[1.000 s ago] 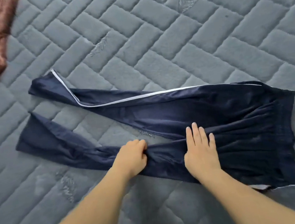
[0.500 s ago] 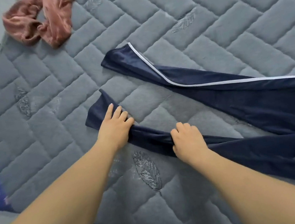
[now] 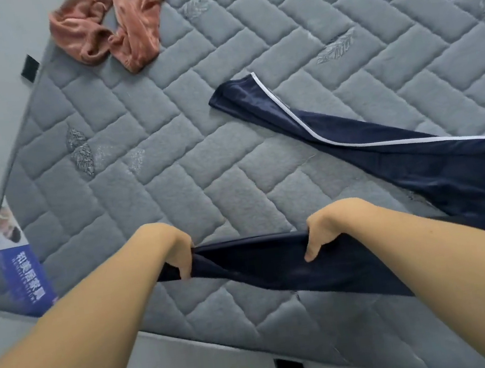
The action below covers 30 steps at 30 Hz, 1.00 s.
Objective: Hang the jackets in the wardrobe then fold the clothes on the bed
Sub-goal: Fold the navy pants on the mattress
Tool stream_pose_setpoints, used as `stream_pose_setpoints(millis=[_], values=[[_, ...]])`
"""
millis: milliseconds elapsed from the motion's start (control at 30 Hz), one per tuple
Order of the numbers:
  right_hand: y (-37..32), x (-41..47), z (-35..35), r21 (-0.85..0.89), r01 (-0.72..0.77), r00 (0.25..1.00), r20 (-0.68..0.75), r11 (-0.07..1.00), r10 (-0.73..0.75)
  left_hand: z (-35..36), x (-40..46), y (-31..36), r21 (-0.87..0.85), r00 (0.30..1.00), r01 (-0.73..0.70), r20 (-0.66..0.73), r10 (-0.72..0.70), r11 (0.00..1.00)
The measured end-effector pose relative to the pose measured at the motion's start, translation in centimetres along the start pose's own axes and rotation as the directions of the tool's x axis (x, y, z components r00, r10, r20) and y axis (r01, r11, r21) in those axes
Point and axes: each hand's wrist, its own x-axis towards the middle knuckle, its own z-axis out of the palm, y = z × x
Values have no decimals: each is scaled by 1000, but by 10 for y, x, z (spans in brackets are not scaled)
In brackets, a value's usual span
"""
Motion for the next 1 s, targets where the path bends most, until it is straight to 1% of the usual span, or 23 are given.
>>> stream_pose_setpoints(millis=[67,100,167,200,267,300,367,400,433,467,533,567,600,633,667,700,733,767,800,833,867,900,1000], values=[[4,15,4,-56,15,951,-309,998,-32,4,20,-14,-49,980,23,-196,-32,999],[7,25,9,-72,5,911,-411,997,-34,7,31,-17,-79,964,13,-262,-34,997],[11,47,21,-50,-13,849,-529,999,-15,16,52,-15,-128,924,-1,-379,-48,992],[11,56,26,-17,-4,817,-577,1000,-6,19,61,-12,-131,887,1,-457,-61,991],[10,66,33,65,36,775,-632,997,13,24,70,-7,-117,783,-29,-620,-51,993],[8,68,33,106,78,784,-621,991,5,27,71,-7,-112,733,-87,-681,-13,990],[0,65,28,203,196,828,-558,959,-52,29,66,-13,-173,632,-291,-774,53,941],[-5,62,24,217,233,830,-552,948,-78,28,61,-18,-194,579,-357,-814,53,914],[-11,60,18,175,247,803,-588,953,-100,23,54,-24,-186,510,-372,-859,33,909],[-18,57,11,95,229,740,-664,969,-110,16,48,-31,-150,411,-341,-912,4,928],[-30,55,-1,-35,76,530,-845,996,-70,-3,41,-45,-124,186,-158,-978,-94,980],[-33,53,-7,-14,-4,441,-897,1000,-11,-12,40,-49,-219,104,-95,-972,-209,971],[-35,50,-12,43,-51,367,-928,998,58,-19,40,-52,-350,82,-93,-936,-344,932],[-37,48,-15,76,-61,302,-949,995,91,-24,42,-52,-509,115,-131,-860,-496,851],[-41,45,-14,53,-41,244,-968,998,62,-26,47,-51,-676,206,-194,-736,-645,710],[-48,44,-9,-21,-16,173,-985,1000,-18,-24,53,-49,-822,341,-245,-570,-748,515],[-58,44,0,-125,0,141,-982,992,-124,-20,61,-46,-916,496,-264,-398,-771,303],[-70,45,11,-213,6,210,-955,977,-210,-14,70,-41,-963,639,-228,-258,-725,142],[-83,47,22,-264,15,378,-891,964,-250,-6,79,-35,-984,733,-160,-175,-657,83],[-96,51,35,-270,30,552,-798,962,-241,2,88,-27,-989,778,-101,-144,-611,104],[-103,57,47,-260,16,679,-706,966,-201,7,96,-22,-987,783,-73,-145,-604,142],[-108,66,55,-260,-1,728,-662,966,-177,11,105,-18,-982,758,-75,-169,-630,173],[-114,77,48,-241,-11,739,-656,970,-155,15,117,-17,-965,705,-154,-259,-660,214]])
